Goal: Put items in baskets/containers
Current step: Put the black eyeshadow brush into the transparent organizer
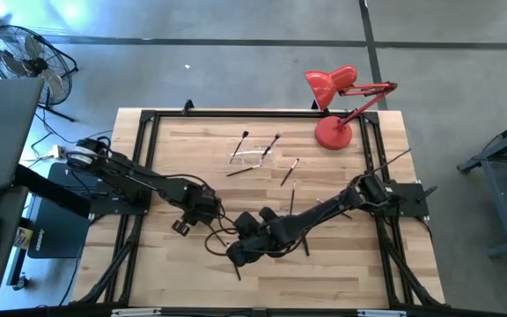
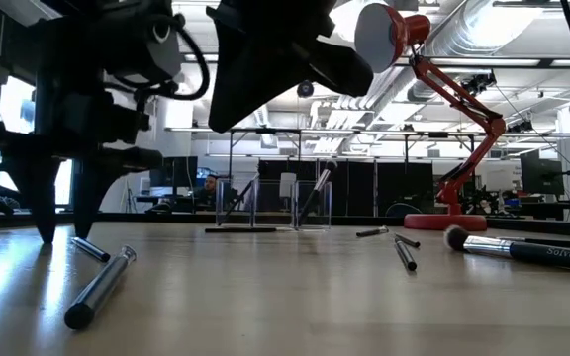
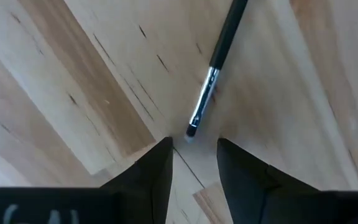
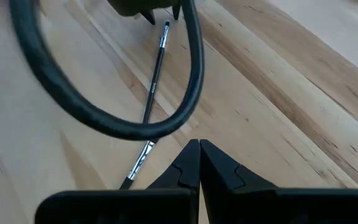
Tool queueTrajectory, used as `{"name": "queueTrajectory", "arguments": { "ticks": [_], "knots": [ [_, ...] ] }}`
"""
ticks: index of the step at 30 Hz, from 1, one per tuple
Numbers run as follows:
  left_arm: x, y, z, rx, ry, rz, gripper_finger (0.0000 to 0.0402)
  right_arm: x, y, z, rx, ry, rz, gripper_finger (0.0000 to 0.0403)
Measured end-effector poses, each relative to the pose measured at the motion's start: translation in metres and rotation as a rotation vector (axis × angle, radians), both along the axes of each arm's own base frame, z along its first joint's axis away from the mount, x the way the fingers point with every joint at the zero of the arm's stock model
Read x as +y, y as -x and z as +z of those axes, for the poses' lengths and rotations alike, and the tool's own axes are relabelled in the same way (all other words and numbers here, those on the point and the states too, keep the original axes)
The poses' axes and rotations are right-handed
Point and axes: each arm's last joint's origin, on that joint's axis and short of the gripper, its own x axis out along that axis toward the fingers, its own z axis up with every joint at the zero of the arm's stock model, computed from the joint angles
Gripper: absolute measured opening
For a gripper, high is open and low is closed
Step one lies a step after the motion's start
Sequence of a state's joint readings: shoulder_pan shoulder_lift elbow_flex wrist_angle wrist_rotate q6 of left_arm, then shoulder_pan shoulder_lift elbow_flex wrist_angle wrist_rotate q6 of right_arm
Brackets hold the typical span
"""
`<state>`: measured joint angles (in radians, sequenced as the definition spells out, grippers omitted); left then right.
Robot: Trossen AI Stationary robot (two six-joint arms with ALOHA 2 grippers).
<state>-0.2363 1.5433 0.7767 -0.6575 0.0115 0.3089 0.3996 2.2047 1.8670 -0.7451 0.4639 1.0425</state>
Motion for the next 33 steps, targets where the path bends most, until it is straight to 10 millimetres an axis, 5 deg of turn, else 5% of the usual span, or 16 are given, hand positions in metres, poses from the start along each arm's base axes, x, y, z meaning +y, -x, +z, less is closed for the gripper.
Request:
{"name": "queueTrajectory", "arguments": {
  "ticks": [33],
  "knots": [
    [0.0, -0.0055, -0.0092, -0.051, -0.041, 0.023, 0.0124, -0.0001, -0.0007, 0.0009, -0.006, 0.013, 0.015, 0.0004]
  ]
}}
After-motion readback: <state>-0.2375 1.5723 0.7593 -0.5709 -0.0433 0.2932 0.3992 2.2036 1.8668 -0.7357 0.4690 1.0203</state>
